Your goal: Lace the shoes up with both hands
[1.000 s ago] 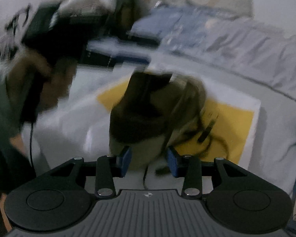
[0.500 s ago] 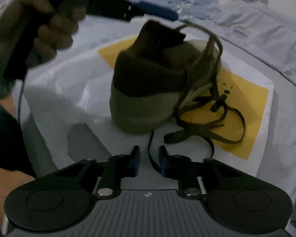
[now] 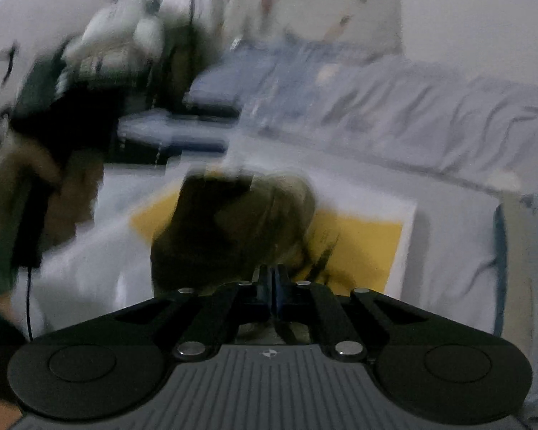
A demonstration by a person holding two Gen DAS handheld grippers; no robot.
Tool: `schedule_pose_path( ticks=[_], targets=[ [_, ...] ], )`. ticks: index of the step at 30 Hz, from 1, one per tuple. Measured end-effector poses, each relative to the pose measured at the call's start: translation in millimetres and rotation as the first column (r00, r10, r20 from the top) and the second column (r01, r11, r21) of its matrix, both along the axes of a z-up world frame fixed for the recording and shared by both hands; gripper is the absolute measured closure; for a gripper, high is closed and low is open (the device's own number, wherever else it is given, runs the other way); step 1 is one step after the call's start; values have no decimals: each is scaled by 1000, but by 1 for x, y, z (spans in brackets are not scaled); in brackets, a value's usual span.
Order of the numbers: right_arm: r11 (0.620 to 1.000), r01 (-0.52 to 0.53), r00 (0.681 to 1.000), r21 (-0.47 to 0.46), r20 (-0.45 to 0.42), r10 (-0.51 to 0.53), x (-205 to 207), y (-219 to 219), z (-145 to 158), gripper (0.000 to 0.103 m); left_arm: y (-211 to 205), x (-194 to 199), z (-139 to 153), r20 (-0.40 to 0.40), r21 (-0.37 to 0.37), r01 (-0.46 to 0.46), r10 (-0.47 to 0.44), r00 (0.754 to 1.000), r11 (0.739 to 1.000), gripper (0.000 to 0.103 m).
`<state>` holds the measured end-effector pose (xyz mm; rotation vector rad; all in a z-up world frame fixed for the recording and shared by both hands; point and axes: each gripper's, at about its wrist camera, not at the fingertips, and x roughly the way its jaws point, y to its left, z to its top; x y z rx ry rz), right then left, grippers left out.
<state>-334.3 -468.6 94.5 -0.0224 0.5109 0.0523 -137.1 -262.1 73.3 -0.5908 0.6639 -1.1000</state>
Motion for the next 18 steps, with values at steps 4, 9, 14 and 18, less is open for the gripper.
schedule_pose_path(
  ticks=[4, 9, 14, 18],
  targets=[
    [998, 61, 990, 11, 125, -62, 4, 3, 19, 101, 2, 5, -1, -21, -36, -4, 3, 1000, 999, 54],
    [997, 72, 977, 22, 199, -75, 27, 9, 34, 101, 6, 12, -1, -39, -62, -27, 25, 999, 998, 54],
    [999, 10, 975, -46, 221, 0, 67, 18, 38, 101, 19, 23, -3, -73, -151, -41, 31, 997, 988, 54],
    [996, -36, 969, -76, 241, 53, 86, 29, 29, 101, 25, 38, -8, -99, -189, -73, 55, 994, 979, 43]
  ],
)
